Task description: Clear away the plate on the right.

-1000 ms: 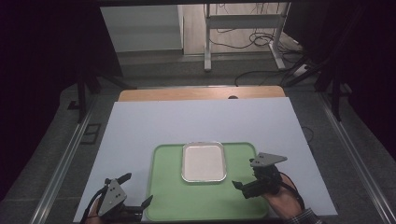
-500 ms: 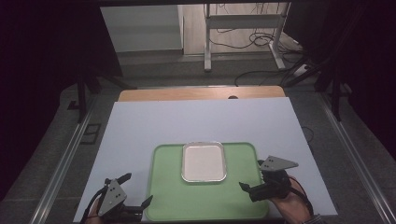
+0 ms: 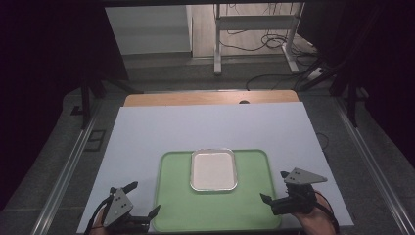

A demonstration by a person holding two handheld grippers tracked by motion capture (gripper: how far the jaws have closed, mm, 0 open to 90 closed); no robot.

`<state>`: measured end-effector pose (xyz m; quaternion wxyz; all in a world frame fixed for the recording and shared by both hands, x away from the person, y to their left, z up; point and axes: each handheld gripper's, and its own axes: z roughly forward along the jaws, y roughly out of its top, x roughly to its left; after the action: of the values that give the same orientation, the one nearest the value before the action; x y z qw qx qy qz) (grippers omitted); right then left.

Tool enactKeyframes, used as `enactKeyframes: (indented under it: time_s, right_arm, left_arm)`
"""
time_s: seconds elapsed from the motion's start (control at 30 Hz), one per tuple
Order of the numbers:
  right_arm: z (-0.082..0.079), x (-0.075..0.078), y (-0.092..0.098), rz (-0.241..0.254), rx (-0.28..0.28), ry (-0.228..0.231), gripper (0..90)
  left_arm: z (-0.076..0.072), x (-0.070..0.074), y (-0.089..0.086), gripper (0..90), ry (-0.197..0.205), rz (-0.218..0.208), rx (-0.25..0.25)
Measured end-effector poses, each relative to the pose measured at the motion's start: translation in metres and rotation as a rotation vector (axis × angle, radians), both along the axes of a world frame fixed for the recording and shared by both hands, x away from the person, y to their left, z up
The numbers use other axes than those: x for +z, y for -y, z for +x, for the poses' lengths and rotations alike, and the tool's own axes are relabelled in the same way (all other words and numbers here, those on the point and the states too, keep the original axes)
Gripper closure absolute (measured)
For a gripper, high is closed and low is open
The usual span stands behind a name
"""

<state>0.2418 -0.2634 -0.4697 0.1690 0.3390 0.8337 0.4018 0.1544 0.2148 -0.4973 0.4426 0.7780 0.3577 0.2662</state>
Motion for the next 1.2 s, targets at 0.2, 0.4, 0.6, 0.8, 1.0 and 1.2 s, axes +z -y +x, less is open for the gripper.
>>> enactKeyframes:
  time_s: [0.2,0.4,0.6,0.8,1.0,1.2]
  right_arm:
    - [-0.005,-0.001,0.011,0.011,-0.022,0.004,0.0]
    - [-0.01,-0.003,0.023,0.017,-0.047,0.011,0.0]
    - [-0.012,-0.005,0.031,0.018,-0.069,0.009,0.0]
    - [-0.015,-0.009,0.04,0.011,-0.089,0.004,0.0]
    - [-0.015,-0.011,0.046,0.015,-0.105,-0.009,0.0]
    - [-0.014,-0.012,0.046,0.014,-0.105,-0.019,0.0]
  left_arm:
    - [0.0,0.0,0.0,2.8,0.0,0.001,0.0]
    - [0.0,0.0,0.0,2.8,0.0,-0.001,0.0]
    - [0.0,0.0,0.0,2.8,0.0,0.0,0.0]
    - [0.0,0.0,0.0,2.8,0.0,0.0,0.0]
    - [0.0,0.0,0.0,2.8,0.001,-0.001,0.001]
    - [0.0,0.0,0.0,2.8,-0.002,-0.004,0.002]
